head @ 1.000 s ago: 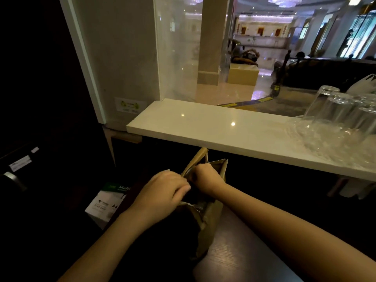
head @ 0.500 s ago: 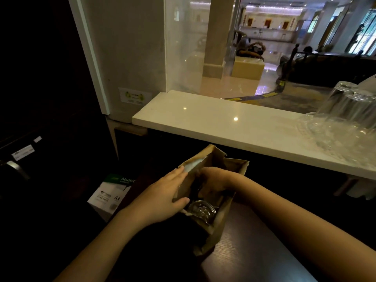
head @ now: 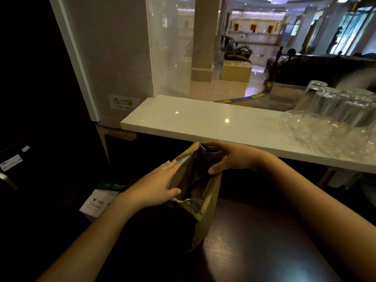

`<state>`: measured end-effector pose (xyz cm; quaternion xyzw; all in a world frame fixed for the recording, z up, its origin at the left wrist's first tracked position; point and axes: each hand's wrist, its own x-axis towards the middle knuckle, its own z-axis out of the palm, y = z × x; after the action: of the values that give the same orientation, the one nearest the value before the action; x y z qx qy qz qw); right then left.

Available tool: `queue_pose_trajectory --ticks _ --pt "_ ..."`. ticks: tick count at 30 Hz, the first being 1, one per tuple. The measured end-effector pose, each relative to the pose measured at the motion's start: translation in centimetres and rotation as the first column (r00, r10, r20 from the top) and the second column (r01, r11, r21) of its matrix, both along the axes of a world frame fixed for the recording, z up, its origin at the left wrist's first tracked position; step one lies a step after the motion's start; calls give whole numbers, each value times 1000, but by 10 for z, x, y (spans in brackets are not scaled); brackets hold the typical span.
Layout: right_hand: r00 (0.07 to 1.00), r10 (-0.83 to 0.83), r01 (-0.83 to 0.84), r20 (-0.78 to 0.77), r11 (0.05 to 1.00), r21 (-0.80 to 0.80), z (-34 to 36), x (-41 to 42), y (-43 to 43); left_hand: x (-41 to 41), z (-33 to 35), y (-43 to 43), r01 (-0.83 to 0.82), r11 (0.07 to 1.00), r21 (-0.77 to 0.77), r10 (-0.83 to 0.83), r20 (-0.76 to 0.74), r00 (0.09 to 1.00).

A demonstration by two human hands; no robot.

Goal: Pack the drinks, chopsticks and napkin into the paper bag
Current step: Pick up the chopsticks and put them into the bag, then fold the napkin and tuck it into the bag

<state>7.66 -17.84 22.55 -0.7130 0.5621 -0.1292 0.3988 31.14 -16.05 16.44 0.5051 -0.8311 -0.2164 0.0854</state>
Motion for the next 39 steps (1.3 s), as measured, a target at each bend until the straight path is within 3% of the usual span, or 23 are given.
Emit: queue_pose_trajectory --ticks 4,8,12,15,22,27,30,34,36,39 --pt "1000 -19 18 -24 999 -36 8 -24 19 -21 21 8 -7 1000 4 7 54 998" --pt "997 -50 46 -54 997 -68 14 -62 46 -55 39 21 -18 997 -81 15 -46 999" --pt "983 -166 161 -81 985 -66 13 -120 84 -117 43 40 68 976 -206 -103 -164 981" --pt "948 -295 291 -118 955 -55 -5 -172 119 -181 26 59 182 967 -179 -218 -211 953" --pt "749 -622 647 -230 761 48 -98 -283 208 -322 -57 106 362 910 202 -341 -133 931" --pt "583 -640 747 -500 664 22 -175 -323 261 -387 -116 136 334 836 436 -298 -150 943" --pt "474 -656 822 -588 569 29 -214 -328 279 -419 -143 150 274 774 571 -203 -185 961" --pt "374 -784 904 -495 426 8 -242 -323 288 -450 -171 164 174 712 680 -40 -208 977" --pt "329 -858 931 -393 364 -16 -249 -321 285 -460 -177 167 138 634 761 88 -248 965" --pt "281 -928 960 -246 275 62 -251 -318 276 -471 -185 166 110 547 830 229 -275 934"
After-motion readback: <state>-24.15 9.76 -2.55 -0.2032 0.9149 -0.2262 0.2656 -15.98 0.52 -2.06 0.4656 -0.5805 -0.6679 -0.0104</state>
